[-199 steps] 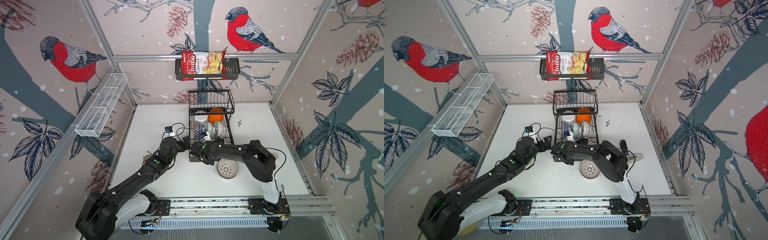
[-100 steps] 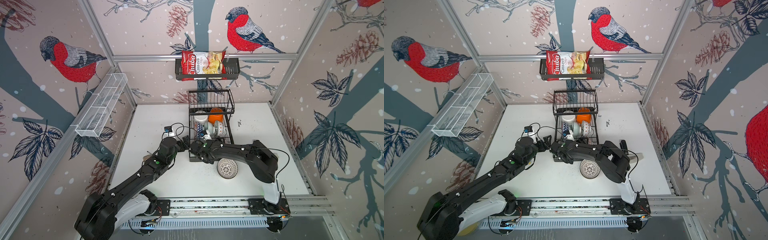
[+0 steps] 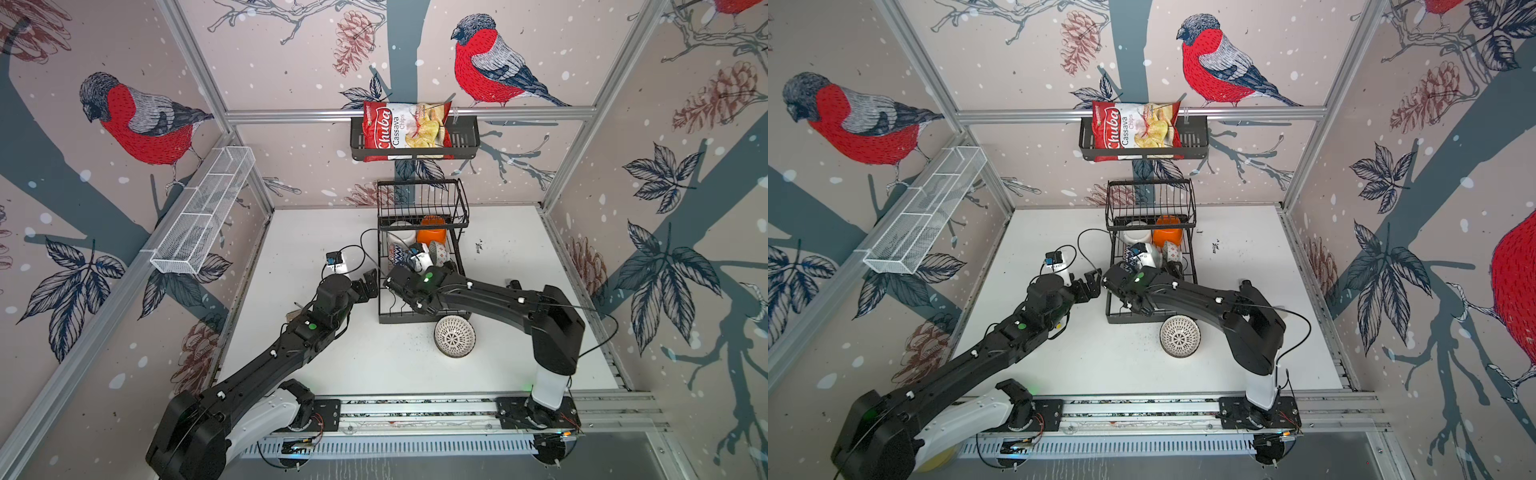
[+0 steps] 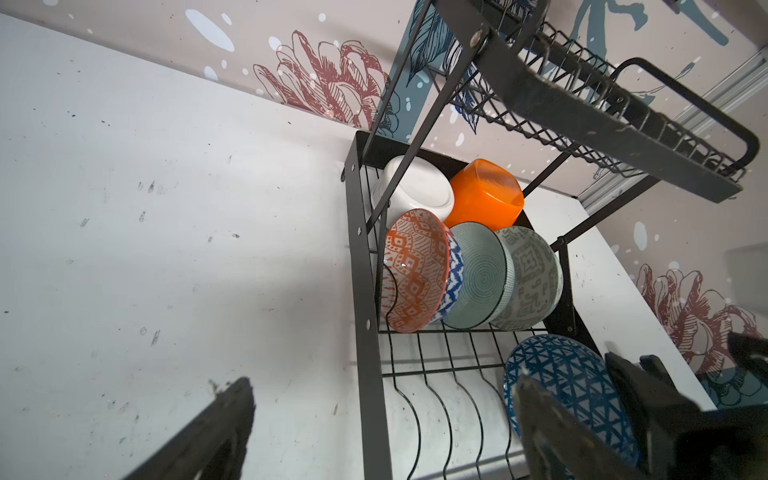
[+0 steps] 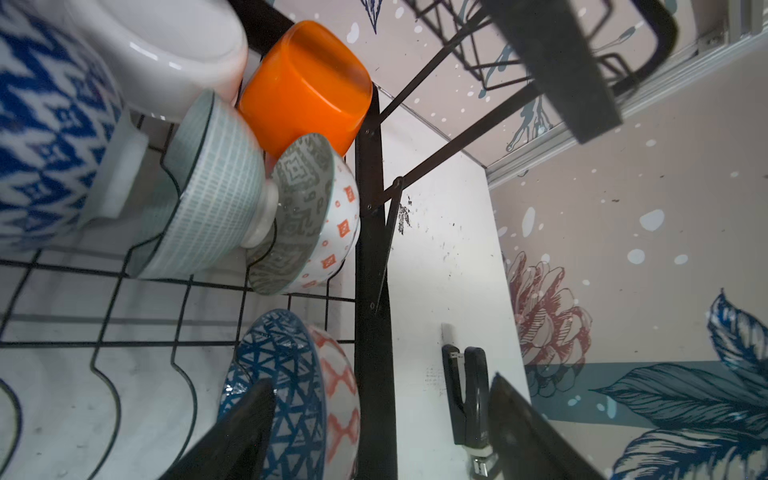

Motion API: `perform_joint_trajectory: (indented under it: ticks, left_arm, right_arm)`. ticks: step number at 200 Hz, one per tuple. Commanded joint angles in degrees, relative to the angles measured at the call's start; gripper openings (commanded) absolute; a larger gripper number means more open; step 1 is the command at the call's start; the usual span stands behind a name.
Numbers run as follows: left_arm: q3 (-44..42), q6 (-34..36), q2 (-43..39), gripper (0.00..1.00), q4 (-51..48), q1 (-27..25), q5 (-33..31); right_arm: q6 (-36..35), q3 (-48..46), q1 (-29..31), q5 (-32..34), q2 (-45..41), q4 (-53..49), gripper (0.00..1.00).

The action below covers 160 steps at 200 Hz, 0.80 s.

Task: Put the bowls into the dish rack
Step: 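Reach the left gripper to the maroon-patterned bowl's rim while the right draws back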

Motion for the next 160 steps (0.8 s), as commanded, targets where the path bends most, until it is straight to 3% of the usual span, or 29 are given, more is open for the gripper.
perform_joint_trajectory:
  ticks: [1, 50, 104, 160]
  left_arm:
    - [0.7, 0.1, -0.3, 0.96, -0.3, 0.1, -0.2]
    - [2.7, 2.4, 1.2, 0.97, -2.9, 0.1, 3.3]
    - [6.0, 4.8, 7.0, 0.93, -5.1, -1.0, 16.2]
    - [15.3, 4.1, 16.6, 0.89, -16.5, -12.7, 10.0]
  right_arm:
    - [0.0, -0.2, -0.8, -3.3, -2.9, 2.6, 0.82]
    - [-1.7, -3.1, -4.7, -11.4, -9.7, 8.4, 0.83]
    - [-2.5, -9.0, -10.8, -20.5, -17.1, 15.7, 0.85]
    - [-3.3, -12.7, -15.2, -22.0, -21.5, 18.3, 0.86]
